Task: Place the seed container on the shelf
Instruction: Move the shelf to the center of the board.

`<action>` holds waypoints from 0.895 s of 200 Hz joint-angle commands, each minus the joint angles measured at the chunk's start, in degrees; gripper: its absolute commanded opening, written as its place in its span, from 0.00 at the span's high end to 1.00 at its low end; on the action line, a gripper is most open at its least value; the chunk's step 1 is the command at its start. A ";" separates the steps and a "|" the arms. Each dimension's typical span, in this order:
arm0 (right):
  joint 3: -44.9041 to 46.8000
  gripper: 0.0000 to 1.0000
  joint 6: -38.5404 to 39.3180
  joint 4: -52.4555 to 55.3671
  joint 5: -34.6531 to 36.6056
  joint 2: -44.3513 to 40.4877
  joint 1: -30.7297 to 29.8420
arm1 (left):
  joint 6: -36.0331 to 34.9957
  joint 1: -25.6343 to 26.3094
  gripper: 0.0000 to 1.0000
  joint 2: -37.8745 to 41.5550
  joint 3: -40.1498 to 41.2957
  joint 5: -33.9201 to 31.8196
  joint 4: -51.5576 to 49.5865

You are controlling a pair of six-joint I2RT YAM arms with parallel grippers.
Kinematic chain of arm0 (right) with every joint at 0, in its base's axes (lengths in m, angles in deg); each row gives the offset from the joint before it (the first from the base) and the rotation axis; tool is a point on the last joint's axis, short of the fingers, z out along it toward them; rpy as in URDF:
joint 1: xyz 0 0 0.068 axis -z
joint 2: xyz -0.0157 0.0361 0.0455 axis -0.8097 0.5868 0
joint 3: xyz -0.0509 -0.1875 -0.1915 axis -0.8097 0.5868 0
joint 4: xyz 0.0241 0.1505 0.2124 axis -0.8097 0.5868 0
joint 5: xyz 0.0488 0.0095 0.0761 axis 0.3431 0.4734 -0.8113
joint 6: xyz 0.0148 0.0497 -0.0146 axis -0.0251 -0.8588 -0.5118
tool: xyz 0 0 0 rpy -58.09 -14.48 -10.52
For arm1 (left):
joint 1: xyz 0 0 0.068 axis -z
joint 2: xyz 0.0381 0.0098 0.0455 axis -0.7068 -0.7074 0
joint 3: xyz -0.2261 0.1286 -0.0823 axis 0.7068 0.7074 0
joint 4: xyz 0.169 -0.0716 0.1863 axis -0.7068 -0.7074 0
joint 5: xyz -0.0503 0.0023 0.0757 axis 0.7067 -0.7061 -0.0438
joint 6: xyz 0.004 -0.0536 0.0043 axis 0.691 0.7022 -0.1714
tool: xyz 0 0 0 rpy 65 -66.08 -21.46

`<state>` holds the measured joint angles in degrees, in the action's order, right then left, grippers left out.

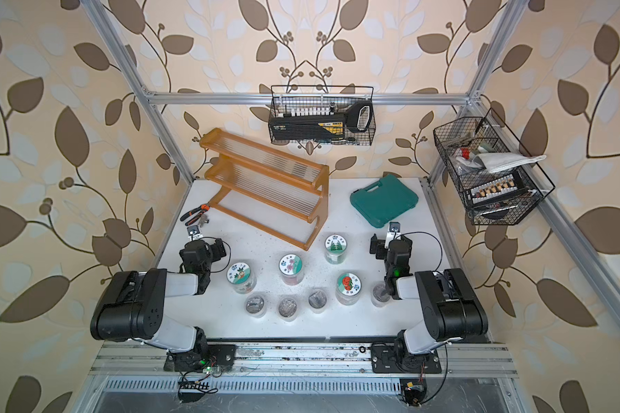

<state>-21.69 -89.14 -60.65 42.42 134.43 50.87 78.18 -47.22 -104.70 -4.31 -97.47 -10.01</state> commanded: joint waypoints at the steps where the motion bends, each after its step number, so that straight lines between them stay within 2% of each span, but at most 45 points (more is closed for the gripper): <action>1: -0.79 0.01 0.03 -0.18 -0.25 -0.40 0.21 | -0.06 -0.04 0.02 1.16 -1.05 1.00 0.57; 119: -0.53 0.01 0.11 -0.60 -0.03 -0.66 0.14 | -0.14 0.06 0.02 1.65 -0.59 0.66 1.31; 135: -0.42 0.01 -0.05 0.89 0.55 -2.94 0.13 | -1.12 0.45 0.02 3.49 -1.46 1.80 -1.98; 155: -1.07 0.01 0.03 7.58 0.65 -9.35 0.15 | -0.33 3.02 0.02 9.83 -5.92 -5.68 -14.44; 169: -2.30 0.01 -0.65 14.12 1.71 -15.03 0.08 | 1.09 4.22 0.02 14.09 -8.94 -7.90 -21.73; 179: -4.48 0.01 -4.87 21.79 3.74 -19.41 0.16 | 3.94 4.50 0.02 17.38 -11.00 -7.71 -26.92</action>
<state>-22.08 -89.35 -52.17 42.81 122.63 50.87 78.42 -44.00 -95.13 -9.23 -101.07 -24.51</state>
